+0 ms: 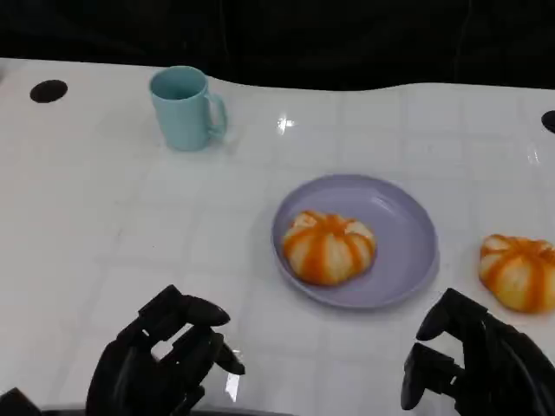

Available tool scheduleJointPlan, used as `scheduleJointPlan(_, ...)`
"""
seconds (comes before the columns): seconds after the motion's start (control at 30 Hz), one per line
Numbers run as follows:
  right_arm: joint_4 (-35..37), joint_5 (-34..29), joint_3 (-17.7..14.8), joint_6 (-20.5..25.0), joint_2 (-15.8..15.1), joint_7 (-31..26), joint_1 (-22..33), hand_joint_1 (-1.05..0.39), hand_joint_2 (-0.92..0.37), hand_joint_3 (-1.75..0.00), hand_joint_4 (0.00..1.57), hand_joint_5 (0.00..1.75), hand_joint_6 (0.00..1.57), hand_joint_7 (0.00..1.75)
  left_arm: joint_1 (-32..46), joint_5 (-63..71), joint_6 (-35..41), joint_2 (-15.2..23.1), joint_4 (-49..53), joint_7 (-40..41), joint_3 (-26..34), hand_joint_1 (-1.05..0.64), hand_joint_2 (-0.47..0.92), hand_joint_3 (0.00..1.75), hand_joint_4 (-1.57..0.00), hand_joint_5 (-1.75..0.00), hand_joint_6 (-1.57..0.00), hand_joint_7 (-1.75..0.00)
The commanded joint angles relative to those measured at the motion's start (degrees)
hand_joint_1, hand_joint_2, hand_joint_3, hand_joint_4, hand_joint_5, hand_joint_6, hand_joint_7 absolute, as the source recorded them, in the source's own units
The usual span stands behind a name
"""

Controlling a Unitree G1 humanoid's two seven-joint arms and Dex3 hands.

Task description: Grasp the bread from the table and place it into the plate.

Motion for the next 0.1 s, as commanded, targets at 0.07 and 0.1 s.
scheduleJointPlan(0.07,0.30,0.24,-0.47,-0.10,-0.44,-0.03,-0.25,-0.54,-0.92,-0.48,0.76,1.75,0.47,1.74,-0.10,0.32,-0.25,0.27,0.76,0.50,0.83,-0.55,0.92,0.30,-0.59,-1.74,-0.58,-1.29)
scheduleJointPlan(0.1,0.29,0.30,-0.51,-0.02,-0.42,-0.06,-0.26,-0.54,-0.92,-0.48,0.76,1.75,0.47,1.74,-0.09,0.32,-0.03,0.19,0.69,0.65,0.86,-0.55,0.92,0.29,-0.59,-1.74,-0.58,-1.30)
